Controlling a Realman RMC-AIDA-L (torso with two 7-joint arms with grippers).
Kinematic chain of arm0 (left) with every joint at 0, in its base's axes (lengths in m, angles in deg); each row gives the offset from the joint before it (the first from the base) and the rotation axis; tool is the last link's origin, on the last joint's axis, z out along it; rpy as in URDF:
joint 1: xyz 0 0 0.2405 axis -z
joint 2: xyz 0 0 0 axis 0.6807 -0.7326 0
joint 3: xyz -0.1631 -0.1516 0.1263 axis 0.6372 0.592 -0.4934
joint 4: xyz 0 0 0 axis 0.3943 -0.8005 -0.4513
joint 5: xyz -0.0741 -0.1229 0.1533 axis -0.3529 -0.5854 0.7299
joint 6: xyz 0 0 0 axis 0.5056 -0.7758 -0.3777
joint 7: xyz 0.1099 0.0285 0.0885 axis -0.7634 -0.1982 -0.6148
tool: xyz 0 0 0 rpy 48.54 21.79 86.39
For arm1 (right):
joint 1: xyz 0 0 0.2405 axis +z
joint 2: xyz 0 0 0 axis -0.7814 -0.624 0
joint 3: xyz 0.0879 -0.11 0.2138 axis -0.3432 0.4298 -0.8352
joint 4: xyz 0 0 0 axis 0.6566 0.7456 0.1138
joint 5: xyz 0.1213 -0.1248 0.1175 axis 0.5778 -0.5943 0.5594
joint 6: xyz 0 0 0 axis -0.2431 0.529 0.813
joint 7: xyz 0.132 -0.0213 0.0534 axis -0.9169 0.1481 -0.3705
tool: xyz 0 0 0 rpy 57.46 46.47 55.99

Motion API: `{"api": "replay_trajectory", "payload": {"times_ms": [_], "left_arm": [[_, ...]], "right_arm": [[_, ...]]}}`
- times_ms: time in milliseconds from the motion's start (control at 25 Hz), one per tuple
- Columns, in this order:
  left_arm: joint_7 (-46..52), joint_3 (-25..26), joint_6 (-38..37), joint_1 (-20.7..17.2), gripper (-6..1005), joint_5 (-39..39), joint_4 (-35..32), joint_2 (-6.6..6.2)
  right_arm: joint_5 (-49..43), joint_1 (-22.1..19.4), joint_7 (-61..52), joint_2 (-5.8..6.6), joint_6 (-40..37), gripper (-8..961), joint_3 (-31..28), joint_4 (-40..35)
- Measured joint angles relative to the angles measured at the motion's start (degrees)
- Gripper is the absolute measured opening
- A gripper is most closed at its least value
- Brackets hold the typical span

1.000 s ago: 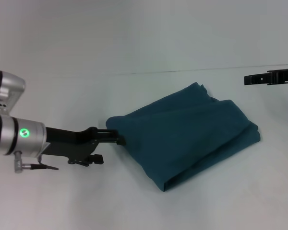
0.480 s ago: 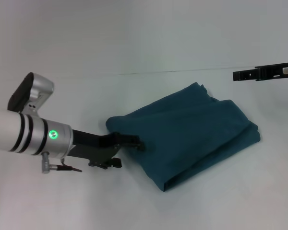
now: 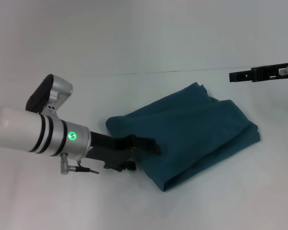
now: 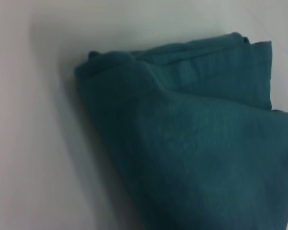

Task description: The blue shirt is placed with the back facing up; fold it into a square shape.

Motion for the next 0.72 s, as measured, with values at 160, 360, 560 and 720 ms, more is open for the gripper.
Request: {"api": "replay_trajectory", "payload": {"times_ms": [160,360,560,720], "left_arm": [[0.03,-0.15,1.07,0.87,878,0.0,1.4,0.06],[0.03,-0.27,1.76,1.19,861,-0.01,1.4,0.53],[-0.44,-0.12,2.16,0.91,843,-0.29,1.25,0.66],[-0.24,-0.28,2.34,1.13,801,-0.16,1.41,0.74]], "right_arm": [[0.05,-0.09,0.23,-0.02,-0.01,778,0.02,0.0],[0.14,-0.32,0.61,-0.09,0.03,778,0.32,0.0],[0.15,-0.42,0.74,-0.09,0.08,779,0.61,0.05],[0.14,-0.43,1.43,-0.09,0.19,779,0.74,0.41]]}}
